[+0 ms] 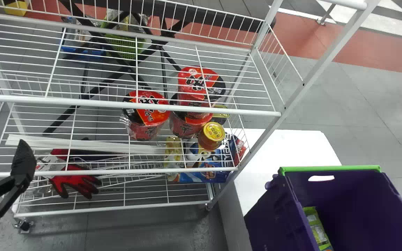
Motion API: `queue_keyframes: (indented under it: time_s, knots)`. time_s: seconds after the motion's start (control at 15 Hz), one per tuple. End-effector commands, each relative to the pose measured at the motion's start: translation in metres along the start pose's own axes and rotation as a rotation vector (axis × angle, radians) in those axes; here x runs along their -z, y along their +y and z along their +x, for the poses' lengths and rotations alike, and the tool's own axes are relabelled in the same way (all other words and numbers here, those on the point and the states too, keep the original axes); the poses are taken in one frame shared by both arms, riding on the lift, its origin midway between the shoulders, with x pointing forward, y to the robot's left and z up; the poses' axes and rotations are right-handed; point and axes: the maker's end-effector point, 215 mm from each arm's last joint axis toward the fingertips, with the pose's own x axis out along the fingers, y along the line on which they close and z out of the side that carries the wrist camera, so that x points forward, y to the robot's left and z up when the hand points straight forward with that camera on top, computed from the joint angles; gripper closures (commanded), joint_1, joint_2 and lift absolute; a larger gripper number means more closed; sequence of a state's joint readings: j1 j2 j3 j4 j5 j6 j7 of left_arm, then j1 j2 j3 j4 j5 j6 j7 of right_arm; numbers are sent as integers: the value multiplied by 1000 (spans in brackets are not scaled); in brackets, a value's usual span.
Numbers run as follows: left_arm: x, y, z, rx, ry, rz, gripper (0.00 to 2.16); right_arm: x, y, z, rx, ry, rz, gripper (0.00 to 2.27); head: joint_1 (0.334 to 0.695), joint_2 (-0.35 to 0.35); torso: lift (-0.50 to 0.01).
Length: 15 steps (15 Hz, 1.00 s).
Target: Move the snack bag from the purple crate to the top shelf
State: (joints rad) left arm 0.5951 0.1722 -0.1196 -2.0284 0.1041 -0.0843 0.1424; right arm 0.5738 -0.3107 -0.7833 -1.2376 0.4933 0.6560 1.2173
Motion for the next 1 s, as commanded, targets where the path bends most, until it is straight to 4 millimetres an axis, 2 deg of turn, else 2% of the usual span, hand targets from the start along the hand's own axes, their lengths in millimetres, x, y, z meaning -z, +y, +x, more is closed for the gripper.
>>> queue_keyframes:
  time_s: [0.0,0.4,0.73,0.93]
  knots:
    - [1,2,0,-3,3,0,147,-10,5,7,-18,-16,-9,286,695,-350,-449]
    - [1,10,1,-14,0,-1,147,-3,15,22,-33,17,-34,286,695,-350,-449]
    - [4,10,0,-14,6,-2,147,-7,14,26,-29,10,-120,289,695,-350,-449]
    - [4,16,0,-16,5,-5,147,-2,13,28,-27,18,-120,289,695,-350,-449]
